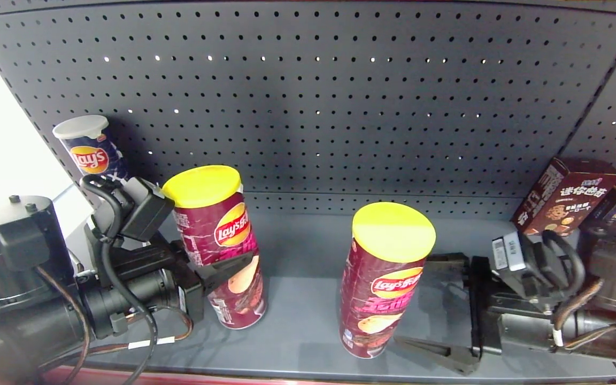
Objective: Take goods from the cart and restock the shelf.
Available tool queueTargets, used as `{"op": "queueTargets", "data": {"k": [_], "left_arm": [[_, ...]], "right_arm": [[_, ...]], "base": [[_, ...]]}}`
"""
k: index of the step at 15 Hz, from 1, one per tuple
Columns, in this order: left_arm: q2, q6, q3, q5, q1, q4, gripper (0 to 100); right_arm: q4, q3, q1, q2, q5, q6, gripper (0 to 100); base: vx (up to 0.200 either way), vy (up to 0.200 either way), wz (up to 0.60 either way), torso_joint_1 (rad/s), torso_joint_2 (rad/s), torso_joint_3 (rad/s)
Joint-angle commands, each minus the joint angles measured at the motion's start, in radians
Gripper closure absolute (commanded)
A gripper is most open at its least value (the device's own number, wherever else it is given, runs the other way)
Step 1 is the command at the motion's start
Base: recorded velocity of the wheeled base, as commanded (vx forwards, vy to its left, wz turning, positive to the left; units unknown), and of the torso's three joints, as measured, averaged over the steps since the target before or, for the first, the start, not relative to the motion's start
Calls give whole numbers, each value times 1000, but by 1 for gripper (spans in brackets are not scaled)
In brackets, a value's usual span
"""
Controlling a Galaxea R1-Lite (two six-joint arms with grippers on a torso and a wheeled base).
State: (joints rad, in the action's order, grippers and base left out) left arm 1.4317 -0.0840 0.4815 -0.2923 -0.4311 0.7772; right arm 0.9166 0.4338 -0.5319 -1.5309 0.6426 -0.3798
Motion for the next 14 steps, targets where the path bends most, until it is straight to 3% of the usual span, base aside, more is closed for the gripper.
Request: {"op": "queueTargets", "data": {"k": [1,3,7,9,11,14], "left_arm": [[-2,1,-7,1,-2,2,100],[0,3,0,1,0,2,100],[1,1,-3,13,0,2,100],[1,1,5,15,0,2,100],[0,1,5,33,-2,4,100],[-2,-2,5,53,-8,4,100]], "right_arm": [[-1,-27,21,120,0,1,0],[-2,-37,43,198,-12,2,0],[-53,-26,102,403,-271,2,0],[-153,-41,102,525,-406,2,0],[-329,-99,98,729,-630,1,0],[-627,-173,110,1060,-699,1,0]], "base": [[0,0,0,0,0,0],[0,0,0,0,0,0],[0,0,0,0,0,0],[0,0,0,0,0,0],[0,0,0,0,0,0],[0,0,0,0,0,0]]}}
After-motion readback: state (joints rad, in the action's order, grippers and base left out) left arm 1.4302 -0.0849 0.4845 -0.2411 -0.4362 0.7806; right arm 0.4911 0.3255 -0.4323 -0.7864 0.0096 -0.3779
